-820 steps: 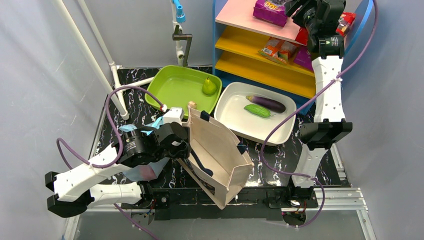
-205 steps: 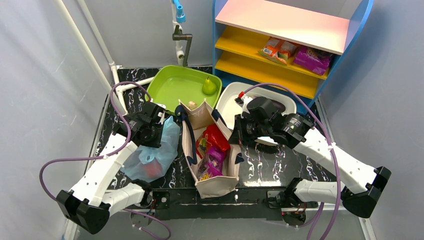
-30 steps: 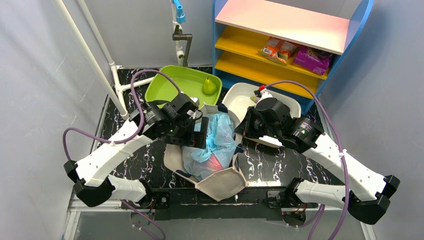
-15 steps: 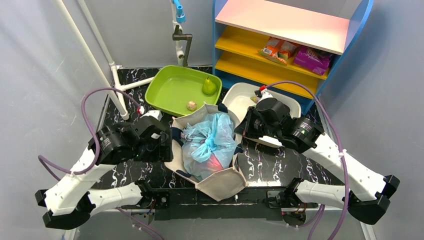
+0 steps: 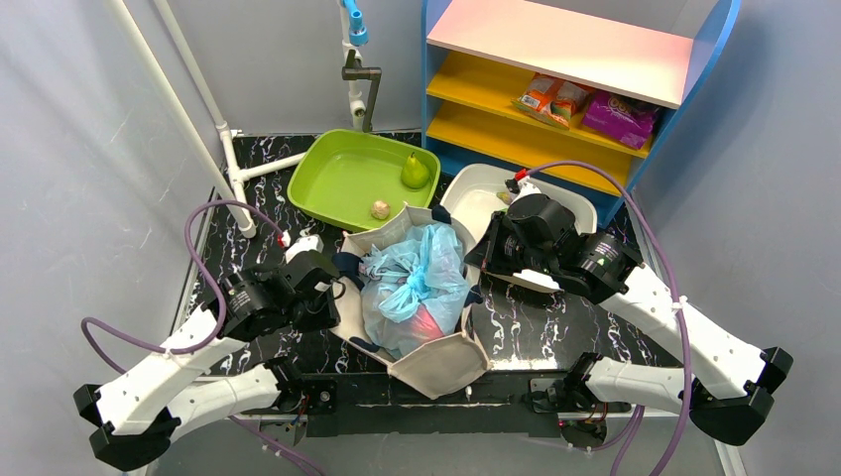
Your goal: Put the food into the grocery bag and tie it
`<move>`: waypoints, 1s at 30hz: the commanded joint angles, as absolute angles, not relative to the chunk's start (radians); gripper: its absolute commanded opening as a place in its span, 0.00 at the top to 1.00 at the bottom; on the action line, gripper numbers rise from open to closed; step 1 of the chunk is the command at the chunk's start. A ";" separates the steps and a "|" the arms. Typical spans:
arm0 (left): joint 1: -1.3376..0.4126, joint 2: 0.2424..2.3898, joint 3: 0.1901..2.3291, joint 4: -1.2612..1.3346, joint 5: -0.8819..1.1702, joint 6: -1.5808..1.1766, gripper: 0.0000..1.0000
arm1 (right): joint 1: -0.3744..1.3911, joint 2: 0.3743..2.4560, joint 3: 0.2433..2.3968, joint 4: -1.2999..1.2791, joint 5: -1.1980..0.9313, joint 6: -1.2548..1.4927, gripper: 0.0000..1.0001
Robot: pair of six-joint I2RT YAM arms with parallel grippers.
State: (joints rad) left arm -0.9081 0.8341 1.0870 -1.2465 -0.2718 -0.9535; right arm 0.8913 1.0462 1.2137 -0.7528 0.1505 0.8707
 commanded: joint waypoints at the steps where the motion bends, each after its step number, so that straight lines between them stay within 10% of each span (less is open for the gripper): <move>1: -0.899 0.809 1.074 -1.136 -0.262 -0.965 0.94 | 0.888 1.030 1.228 -0.676 0.130 0.893 0.99; 30: -0.885 1.109 1.467 -0.797 -0.004 -0.704 1.00 | 1.003 1.360 1.557 -0.562 -0.284 0.824 0.99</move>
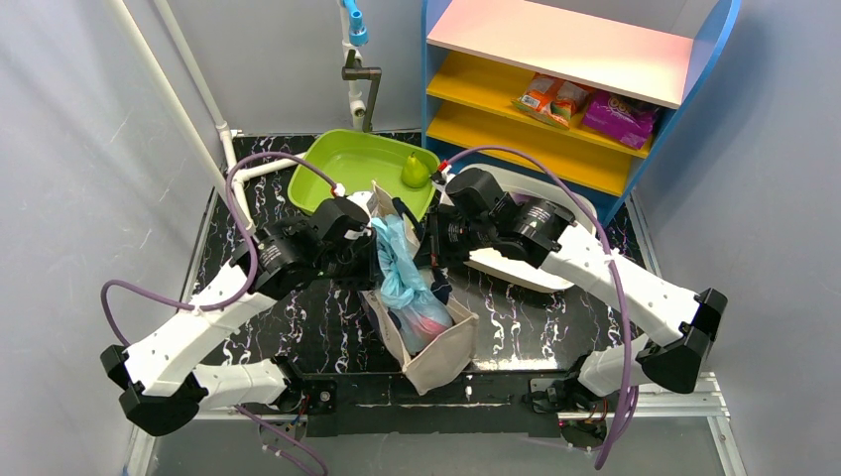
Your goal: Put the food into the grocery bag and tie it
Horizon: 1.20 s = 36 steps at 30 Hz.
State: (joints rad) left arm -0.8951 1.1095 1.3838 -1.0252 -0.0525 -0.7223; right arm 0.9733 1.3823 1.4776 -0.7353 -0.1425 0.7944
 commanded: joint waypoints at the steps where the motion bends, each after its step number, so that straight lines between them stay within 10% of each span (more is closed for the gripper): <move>1: -0.884 1.119 1.477 -0.797 0.000 -0.699 1.00 | 1.004 1.356 1.547 -0.550 -0.287 0.828 0.99; 18: -0.797 1.070 1.477 -0.919 -0.049 -0.624 0.95 | 1.008 1.302 1.486 -0.612 -0.086 0.834 0.99; 22: -0.792 1.029 1.381 -0.914 -0.064 -0.650 0.89 | 1.008 1.290 1.412 -0.593 -0.082 0.846 0.78; 36: -0.793 0.916 1.427 -1.083 -0.142 -0.694 0.04 | 1.008 1.234 1.439 -0.743 0.061 0.787 0.27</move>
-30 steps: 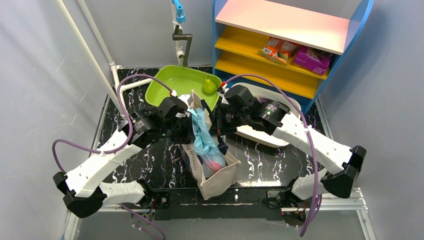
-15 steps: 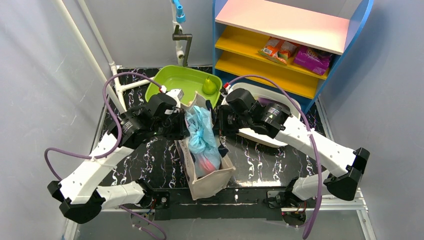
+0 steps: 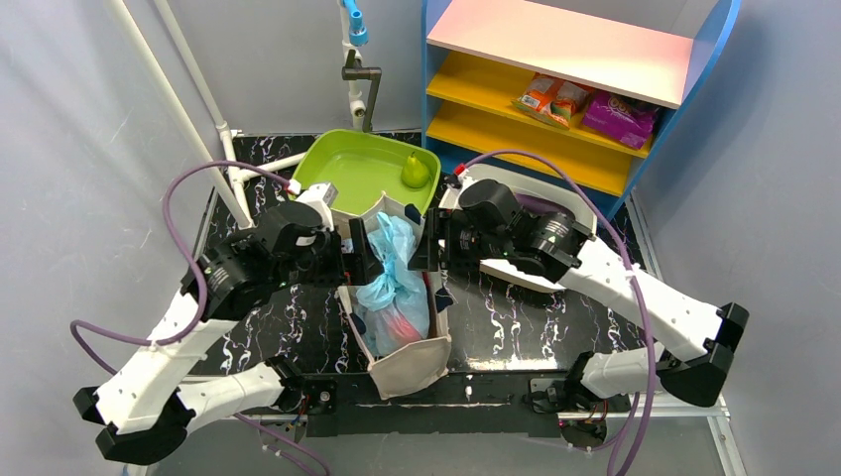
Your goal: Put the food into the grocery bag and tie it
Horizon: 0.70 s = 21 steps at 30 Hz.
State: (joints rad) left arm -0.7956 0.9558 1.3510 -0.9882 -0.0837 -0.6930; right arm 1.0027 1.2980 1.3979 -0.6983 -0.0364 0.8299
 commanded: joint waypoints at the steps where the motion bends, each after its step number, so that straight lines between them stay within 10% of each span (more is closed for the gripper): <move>1: -0.792 0.909 1.446 -1.103 -0.154 -0.691 0.02 | 1.008 1.225 1.445 -0.760 0.080 0.773 0.27; 21: -0.793 0.822 1.939 -1.427 -0.385 -0.558 0.02 | 1.008 0.872 1.442 -0.941 0.395 1.069 0.25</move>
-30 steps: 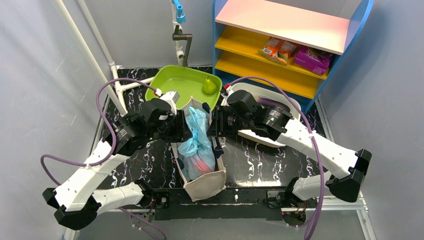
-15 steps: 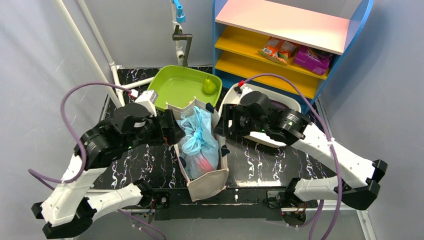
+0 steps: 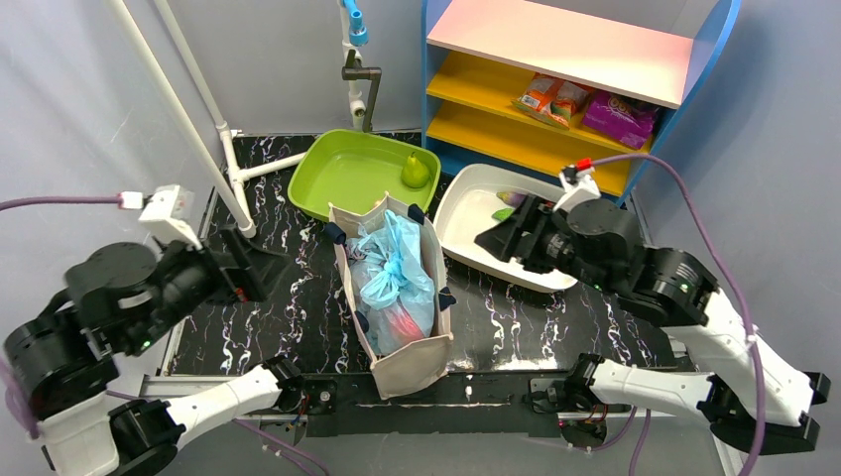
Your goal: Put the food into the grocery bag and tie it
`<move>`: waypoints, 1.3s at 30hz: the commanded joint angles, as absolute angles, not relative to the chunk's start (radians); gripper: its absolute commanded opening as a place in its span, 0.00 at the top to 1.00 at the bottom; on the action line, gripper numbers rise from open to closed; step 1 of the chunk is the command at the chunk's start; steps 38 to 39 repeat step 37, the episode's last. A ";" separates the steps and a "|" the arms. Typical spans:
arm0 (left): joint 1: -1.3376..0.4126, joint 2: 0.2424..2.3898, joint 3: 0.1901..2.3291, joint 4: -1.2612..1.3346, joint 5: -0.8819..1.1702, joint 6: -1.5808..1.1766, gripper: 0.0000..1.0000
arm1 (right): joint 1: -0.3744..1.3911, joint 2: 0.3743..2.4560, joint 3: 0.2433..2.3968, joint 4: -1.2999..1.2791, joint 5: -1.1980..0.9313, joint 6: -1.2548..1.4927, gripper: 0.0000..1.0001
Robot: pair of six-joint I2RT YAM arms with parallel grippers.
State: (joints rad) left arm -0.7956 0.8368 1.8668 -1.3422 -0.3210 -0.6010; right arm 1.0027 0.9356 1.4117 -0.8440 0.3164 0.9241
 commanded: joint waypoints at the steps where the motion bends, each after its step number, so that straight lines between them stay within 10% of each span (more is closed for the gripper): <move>1: -0.793 0.816 1.952 -1.431 -0.388 -0.546 0.02 | 1.008 0.854 1.450 -0.984 0.406 1.099 0.24; 39: -0.793 0.663 1.789 -1.416 -0.644 -0.610 0.02 | 1.008 0.476 1.429 -1.293 0.613 1.185 0.14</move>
